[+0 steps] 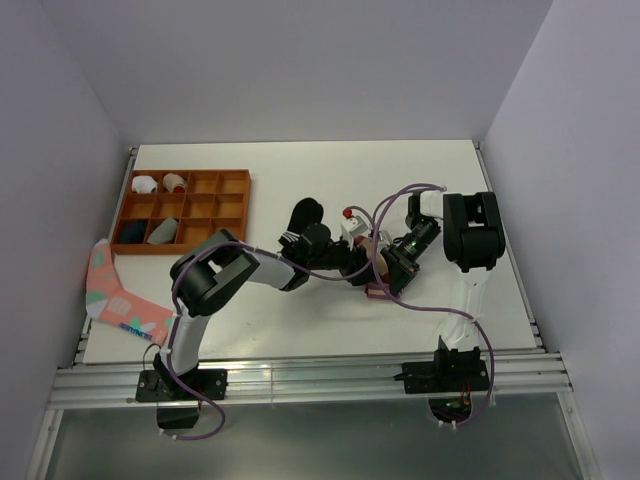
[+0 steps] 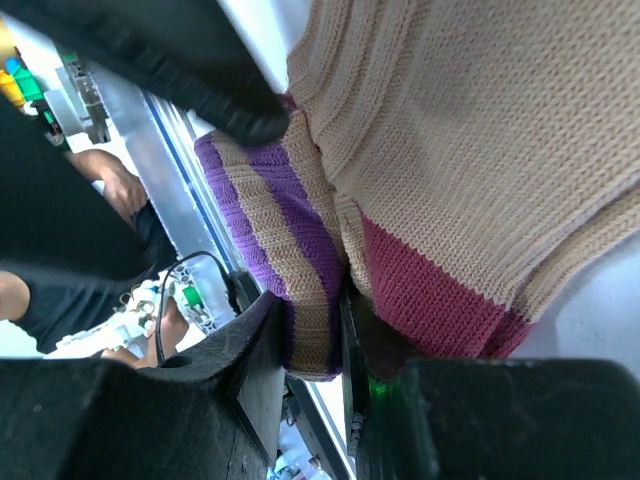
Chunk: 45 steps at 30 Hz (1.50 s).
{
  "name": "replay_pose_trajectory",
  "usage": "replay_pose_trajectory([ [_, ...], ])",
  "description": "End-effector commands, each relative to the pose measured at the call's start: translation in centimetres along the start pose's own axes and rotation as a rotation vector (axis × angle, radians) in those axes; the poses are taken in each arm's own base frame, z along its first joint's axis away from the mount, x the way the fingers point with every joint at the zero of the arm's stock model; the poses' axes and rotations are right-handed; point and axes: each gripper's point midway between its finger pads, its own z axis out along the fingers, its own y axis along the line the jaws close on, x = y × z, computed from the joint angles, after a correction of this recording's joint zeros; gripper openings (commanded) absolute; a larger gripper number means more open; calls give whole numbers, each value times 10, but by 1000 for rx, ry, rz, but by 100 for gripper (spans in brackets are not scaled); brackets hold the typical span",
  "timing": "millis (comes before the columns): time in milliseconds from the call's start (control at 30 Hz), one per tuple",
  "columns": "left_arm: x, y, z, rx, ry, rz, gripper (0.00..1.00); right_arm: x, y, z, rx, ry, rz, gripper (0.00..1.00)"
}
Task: Roll the socks
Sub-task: Roll the sock at the center of the board.
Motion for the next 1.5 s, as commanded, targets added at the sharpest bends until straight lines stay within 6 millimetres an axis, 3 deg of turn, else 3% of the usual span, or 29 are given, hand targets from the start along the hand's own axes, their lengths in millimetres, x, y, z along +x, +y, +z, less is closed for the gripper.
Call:
replay_pose_trajectory([
  [0,-19,-16,10,73,-30,43,63,-1,-20,-3,61,8,-20,11],
  [300,22,-25,13,98,39,-12,61,-2,-19,-4,65,3,-11,11],
  [833,52,-24,12,68,91,-61,56,-9,-18,-5,70,-29,10,11],
  [1133,70,-19,19,27,141,-88,39,-10,-14,-5,76,-47,14,11],
  [1233,75,-18,19,21,168,-101,30,-14,-15,-7,89,-61,19,12],
  [1367,80,-17,18,10,210,-131,7,-19,-16,-11,127,-93,4,15],
  [1467,85,-10,18,-36,238,-158,0,-22,-18,-13,179,-124,-8,21],
])
